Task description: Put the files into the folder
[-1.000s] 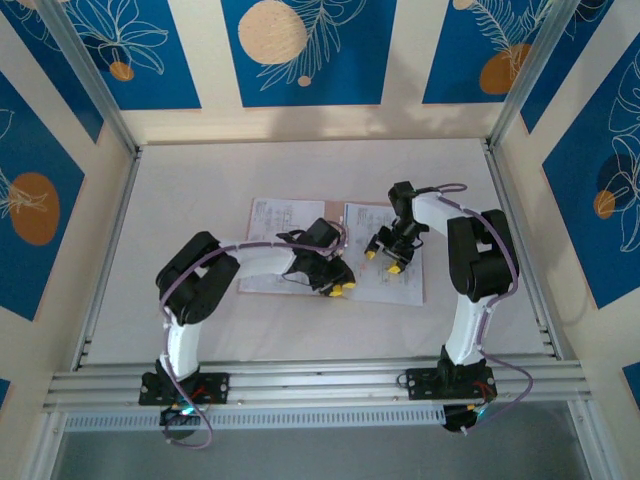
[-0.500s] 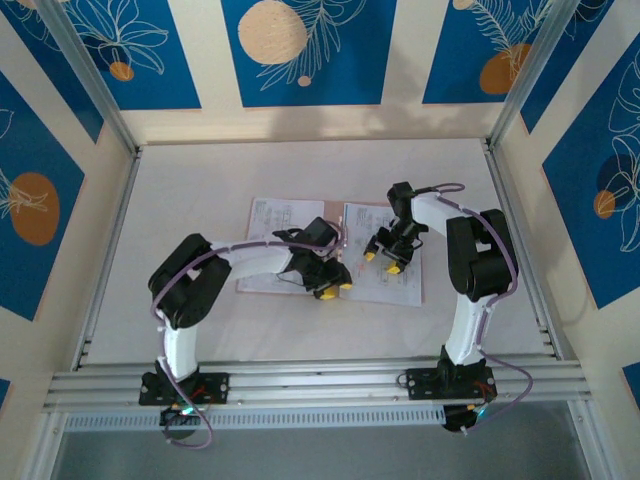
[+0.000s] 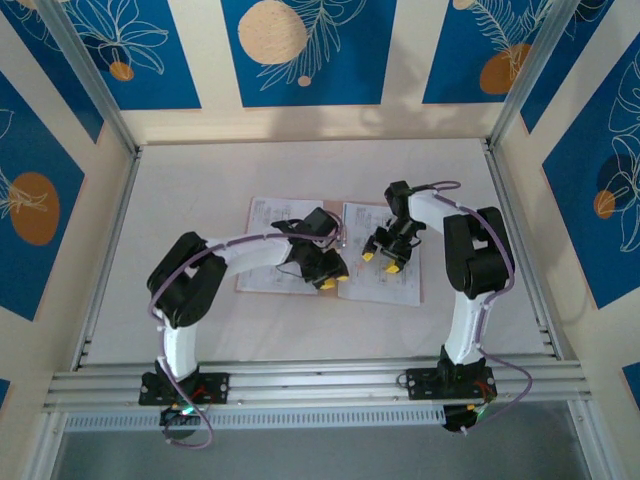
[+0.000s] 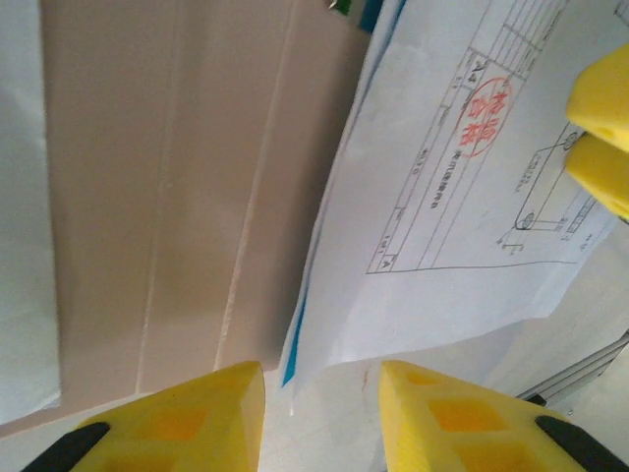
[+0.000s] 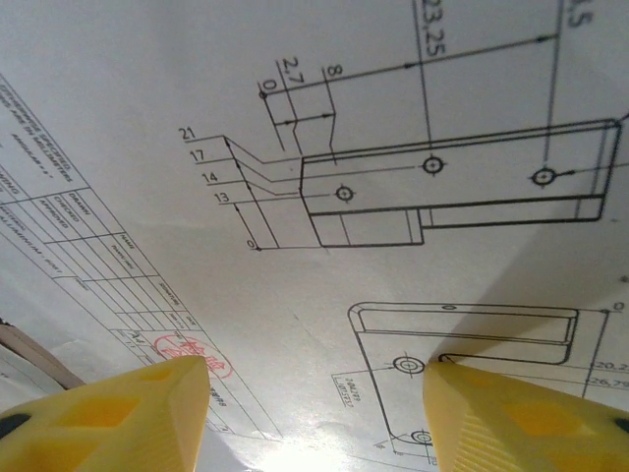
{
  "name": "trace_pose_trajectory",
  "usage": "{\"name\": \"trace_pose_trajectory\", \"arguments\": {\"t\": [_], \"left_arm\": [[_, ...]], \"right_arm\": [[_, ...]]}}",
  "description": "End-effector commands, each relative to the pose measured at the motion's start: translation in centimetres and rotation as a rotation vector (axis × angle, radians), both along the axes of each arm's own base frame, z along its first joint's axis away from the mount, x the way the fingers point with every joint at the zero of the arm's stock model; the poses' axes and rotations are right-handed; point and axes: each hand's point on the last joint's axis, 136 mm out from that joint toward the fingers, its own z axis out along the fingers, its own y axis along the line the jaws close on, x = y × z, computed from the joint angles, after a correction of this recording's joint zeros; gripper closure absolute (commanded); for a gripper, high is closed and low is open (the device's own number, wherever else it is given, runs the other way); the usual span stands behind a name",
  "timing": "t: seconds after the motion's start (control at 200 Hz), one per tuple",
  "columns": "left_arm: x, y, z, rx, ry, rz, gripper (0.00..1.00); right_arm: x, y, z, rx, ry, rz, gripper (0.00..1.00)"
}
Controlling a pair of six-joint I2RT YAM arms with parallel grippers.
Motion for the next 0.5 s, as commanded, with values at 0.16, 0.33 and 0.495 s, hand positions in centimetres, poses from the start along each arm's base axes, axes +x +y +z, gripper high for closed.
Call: {"name": "trace_pose_trajectory", "arguments": {"t": [0.16,0.33,0.495], "left_arm": [[1.9,0.0,-1.0,0.058,-0.030,-0.024,0.67],[1.9,0.2,-2.0,0.081,-0.026,-0.032,0.75],[1.8,0.3,-2.2,0.080,-0.025,-0.031,0.77]], "right_arm": [[0.5,0.8,-0.8,0.022,-0.013,0.042,0.40],[1.3,0.9,2.0,0.034,-0.082,0.025,0.39],[2.2,0.9,4.4,0.052,-0.125,-0.008,0.39]]}}
